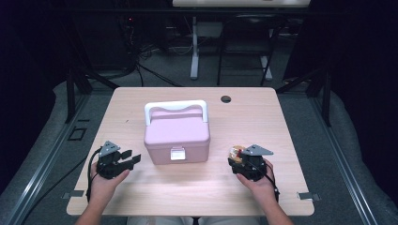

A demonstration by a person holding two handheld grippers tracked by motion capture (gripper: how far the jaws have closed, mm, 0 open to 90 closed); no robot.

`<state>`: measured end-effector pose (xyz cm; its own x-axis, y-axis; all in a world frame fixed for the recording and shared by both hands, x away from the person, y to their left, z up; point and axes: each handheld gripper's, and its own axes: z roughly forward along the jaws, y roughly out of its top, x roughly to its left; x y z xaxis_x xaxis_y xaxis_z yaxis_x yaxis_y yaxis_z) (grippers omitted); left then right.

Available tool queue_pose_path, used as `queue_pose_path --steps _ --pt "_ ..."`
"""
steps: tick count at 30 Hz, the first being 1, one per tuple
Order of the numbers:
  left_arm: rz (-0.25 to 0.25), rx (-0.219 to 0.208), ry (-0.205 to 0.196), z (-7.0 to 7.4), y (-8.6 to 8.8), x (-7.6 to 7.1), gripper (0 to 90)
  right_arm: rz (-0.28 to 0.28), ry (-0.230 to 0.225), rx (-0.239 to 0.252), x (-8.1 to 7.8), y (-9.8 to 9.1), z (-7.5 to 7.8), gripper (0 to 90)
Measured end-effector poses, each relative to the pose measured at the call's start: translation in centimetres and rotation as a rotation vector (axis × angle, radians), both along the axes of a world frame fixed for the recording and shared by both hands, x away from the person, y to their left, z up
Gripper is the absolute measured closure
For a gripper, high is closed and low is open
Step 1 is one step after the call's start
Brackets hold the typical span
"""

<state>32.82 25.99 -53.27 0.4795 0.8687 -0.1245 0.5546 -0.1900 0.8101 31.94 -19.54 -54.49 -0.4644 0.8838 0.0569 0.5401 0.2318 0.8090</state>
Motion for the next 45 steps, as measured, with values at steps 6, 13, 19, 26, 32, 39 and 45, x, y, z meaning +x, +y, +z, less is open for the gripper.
queue_pose_path --steps 6,13,19,26,32,39,45 --pt "0.031 -0.032 0.013 0.6 0.1 0.7 53.9 -0.008 0.015 0.015 0.4 0.3 0.5 48.4" --pt "0.046 -0.024 0.005 1.9 -0.2 2.1 56.3 -0.01 0.035 0.03 1.8 0.7 1.4 50.5" --pt "0.063 -0.018 -0.001 2.1 -0.4 3.1 58.9 -0.019 0.027 0.063 3.5 1.6 2.0 51.6" --pt "0.057 -0.008 -0.006 1.6 -0.8 4.5 61.2 -0.022 0.04 0.077 5.0 2.7 1.6 52.5" --pt "0.057 -0.032 0.017 1.0 -1.1 5.3 65.6 -0.019 0.044 0.082 6.0 3.5 1.1 55.8" --pt "0.04 -0.038 0.023 0.7 -1.9 5.6 67.7 -0.017 0.034 0.097 6.9 4.2 0.7 56.7" --pt "0.031 -0.043 0.018 0.7 -2.3 5.6 70.4 0.001 0.02 0.111 7.2 5.3 0.6 59.3"
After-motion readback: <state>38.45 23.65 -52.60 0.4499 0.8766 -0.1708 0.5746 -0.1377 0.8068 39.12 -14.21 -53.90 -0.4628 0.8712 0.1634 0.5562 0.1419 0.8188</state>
